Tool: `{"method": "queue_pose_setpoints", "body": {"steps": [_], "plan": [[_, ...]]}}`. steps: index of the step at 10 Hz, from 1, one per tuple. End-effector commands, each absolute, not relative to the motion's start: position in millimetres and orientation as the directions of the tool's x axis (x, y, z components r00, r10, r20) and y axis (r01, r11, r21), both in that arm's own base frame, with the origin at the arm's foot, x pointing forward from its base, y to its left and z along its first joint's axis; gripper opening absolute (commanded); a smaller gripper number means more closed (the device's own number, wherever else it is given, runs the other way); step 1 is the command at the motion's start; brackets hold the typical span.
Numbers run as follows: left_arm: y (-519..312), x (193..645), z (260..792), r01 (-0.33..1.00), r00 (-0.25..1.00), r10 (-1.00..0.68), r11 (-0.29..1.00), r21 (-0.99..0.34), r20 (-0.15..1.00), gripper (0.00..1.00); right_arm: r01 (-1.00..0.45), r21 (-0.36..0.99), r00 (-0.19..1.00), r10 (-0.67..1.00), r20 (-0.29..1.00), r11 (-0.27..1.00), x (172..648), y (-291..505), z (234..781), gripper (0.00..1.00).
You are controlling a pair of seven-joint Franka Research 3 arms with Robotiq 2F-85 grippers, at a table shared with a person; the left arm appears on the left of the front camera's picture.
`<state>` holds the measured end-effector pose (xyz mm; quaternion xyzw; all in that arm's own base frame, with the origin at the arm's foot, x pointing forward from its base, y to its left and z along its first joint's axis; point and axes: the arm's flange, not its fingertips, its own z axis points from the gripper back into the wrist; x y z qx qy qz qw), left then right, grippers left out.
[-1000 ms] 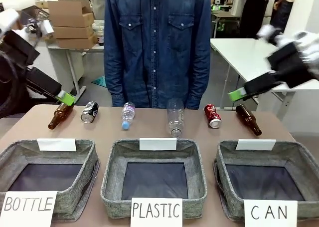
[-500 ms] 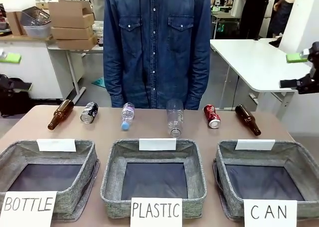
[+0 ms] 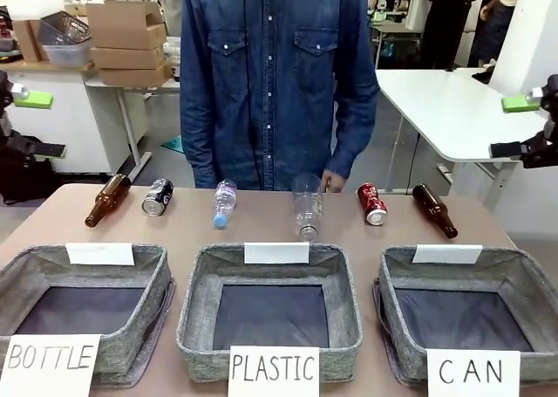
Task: Sort the can waste into the basket.
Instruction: Pick up the can waste from the table and place it in the right Fabric basket.
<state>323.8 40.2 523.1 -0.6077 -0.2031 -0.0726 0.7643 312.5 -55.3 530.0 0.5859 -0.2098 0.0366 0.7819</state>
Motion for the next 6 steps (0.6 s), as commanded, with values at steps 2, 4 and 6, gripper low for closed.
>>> {"method": "queue_pose_setpoints", "body": {"steps": [2, 4, 6], "plan": [[39, 326, 524, 0.386, 0.896, 0.136, 0.229, -0.894, 0.422, 1.00, -0.087, 0.759, 0.927, -0.226, 0.299, 0.646, 331, -30, 535, 1.00], [39, 326, 524, 0.386, 0.896, 0.136, 0.229, -0.894, 0.422, 1.00, 0.008, 0.449, 0.944, -0.155, 0.291, 0.893, 362, 5, 546, 1.00], [39, 326, 524, 0.386, 0.896, 0.136, 0.229, -0.894, 0.422, 1.00, 0.100, 0.308, 0.942, -0.189, 0.276, 0.946, 402, 22, 544, 1.00]]}}
